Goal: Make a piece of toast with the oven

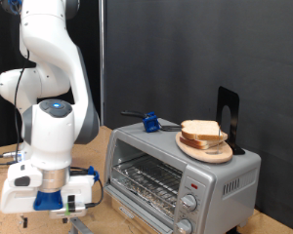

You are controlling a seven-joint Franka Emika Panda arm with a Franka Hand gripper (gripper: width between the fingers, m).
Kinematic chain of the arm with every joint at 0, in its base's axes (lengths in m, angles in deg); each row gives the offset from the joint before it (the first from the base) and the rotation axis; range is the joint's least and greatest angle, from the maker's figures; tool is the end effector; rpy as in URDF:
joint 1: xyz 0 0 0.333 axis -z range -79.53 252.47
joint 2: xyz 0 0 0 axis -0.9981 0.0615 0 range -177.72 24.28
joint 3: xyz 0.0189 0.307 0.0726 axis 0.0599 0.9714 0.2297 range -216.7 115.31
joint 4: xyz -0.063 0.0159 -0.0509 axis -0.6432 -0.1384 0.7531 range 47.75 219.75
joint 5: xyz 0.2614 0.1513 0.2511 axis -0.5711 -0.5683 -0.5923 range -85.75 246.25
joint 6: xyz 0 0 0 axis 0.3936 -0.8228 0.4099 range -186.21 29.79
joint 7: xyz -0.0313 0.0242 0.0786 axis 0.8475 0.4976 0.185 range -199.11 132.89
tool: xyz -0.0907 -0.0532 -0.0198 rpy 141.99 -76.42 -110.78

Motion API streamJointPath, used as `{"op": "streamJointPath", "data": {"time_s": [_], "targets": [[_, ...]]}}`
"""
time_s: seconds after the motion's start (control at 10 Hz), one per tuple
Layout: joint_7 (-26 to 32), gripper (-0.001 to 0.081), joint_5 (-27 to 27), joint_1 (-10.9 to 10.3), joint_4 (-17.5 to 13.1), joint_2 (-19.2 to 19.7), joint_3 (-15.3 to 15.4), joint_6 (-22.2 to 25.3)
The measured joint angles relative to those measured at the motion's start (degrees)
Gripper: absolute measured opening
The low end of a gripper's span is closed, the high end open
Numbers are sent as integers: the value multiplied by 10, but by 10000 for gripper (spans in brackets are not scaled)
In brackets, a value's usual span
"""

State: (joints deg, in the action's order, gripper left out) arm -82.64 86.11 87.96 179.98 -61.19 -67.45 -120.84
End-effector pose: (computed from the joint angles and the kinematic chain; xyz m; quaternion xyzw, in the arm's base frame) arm 0.4778 -0.1596 0.2117 0.8547 -0.5150 0.0033 0.0653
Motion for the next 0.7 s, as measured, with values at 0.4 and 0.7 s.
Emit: {"op": "streamJointPath", "data": {"time_s": [0.4,0.7], "targets": [[188,809,-156,45,9,-26,56,-2],[486,809,-375,90,17,-109,90,102]]}}
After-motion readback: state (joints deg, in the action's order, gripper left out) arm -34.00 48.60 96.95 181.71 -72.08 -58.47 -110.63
